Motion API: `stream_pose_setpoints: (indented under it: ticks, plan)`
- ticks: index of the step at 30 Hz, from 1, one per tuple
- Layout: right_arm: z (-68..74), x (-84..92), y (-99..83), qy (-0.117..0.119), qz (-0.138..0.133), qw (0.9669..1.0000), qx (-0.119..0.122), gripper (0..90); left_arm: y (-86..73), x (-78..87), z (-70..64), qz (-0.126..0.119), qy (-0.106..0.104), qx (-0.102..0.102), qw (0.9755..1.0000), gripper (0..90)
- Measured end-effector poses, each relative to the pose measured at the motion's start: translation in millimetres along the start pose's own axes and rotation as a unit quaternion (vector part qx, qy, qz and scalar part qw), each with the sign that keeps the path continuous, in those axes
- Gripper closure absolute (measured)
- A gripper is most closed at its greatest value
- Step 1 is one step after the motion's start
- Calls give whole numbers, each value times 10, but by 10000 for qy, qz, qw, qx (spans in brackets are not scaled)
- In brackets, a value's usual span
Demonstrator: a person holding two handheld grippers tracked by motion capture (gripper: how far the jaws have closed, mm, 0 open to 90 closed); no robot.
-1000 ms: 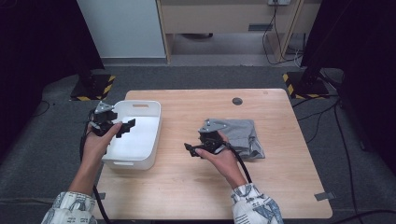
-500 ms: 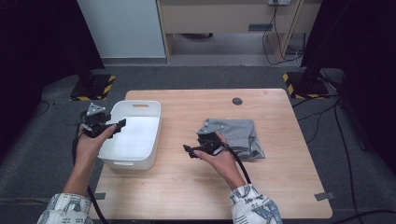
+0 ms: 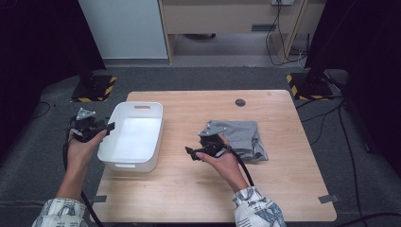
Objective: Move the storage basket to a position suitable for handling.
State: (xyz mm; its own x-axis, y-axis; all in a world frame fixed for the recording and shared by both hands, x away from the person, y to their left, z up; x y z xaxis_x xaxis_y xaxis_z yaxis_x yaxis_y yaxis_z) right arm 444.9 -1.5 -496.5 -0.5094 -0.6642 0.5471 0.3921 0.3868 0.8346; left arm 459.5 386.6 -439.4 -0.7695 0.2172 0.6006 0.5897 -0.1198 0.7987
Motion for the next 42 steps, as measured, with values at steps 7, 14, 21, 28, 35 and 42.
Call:
stream_pose_setpoints:
  ticks: [7,14,21,28,35,42]
  plan:
    - [11,0,-4,29,16,10000,-16,206,-95,-14,91,159,98,22,9998,584]
    - [10,-5,-7,51,23,10000,-29,203,-218,-42,204,266,135,182,9994,598]
    - [14,-11,-17,73,50,10000,-31,199,-295,-93,228,379,146,215,9989,588]
    - [17,-9,-18,87,48,9999,-19,196,-351,-111,271,405,202,307,9985,588]
    - [24,-18,-24,106,51,9999,-18,193,-415,-146,280,477,104,376,9981,670]
    - [25,-18,-29,110,49,9999,5,191,-434,-171,230,534,-60,423,9977,785]
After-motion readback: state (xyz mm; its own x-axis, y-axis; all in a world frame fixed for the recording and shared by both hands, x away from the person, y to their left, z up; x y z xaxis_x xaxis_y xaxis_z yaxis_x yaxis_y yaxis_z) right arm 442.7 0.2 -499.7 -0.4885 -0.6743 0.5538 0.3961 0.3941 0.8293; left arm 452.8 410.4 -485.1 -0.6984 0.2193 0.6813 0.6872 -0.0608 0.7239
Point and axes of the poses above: each handheld gripper's, and its own axes: x roughly backward along the jaws, y roughly out of its top, z roughly to its left, the point moved 4 cm from there along -x, roughly forward along the jaws, and after that the axes turned 3 degrees about x, right-handed, at the moved point
